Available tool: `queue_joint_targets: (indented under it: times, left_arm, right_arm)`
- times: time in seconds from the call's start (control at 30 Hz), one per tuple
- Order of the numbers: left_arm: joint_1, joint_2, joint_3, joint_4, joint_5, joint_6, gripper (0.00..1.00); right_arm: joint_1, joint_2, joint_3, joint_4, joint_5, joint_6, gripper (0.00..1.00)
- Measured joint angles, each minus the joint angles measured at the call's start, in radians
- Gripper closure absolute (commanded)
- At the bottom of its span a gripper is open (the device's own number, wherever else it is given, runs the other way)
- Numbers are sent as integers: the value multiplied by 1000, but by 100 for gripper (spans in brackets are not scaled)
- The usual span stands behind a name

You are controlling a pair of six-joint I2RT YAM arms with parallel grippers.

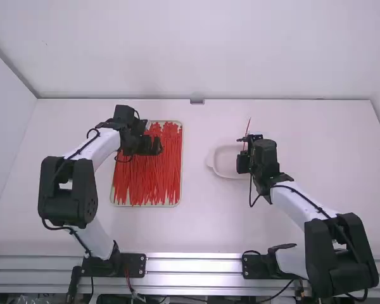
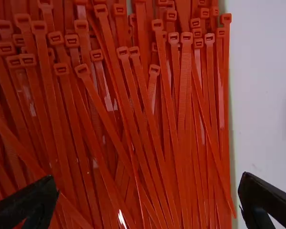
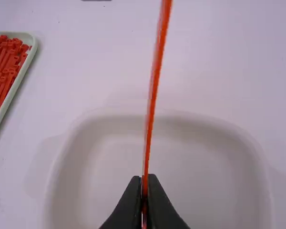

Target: Fasten the cable tie

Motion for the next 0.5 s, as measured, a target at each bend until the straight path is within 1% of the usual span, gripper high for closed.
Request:
queue_joint_targets:
  times: [0.13,0.17,0.2,0.3,0.33,0.37,0.43,0.47,0.5]
  left_arm:
    - [0,0,0,0,0,0,1]
    - [0,0,0,0,0,0,1]
    - [0,0,0,0,0,0,1]
    - [0,0,0,0,0,0,1]
    - [0,0,0,0,0,0,1]
    - [0,0,-1,1,0,0,1]
    - [0,0,-1,5,0,0,1]
    - [0,0,-1,6,0,0,1]
    - [0,0,-1,7,0,0,0]
  right_arm:
    - [0,0,0,0,3,-11,95]
    - [0,0,0,0,4,-12,92]
    - [0,0,0,0,3,-11,91]
    - [0,0,0,0,2,-16,73]
    - [0,0,0,0,6,-14,70]
    - [0,0,0,0,3,-18,58]
    - [0,0,0,3,5,-19,50]
    - [0,0,0,6,3,-19,43]
    - [0,0,0,11,5,-18,2]
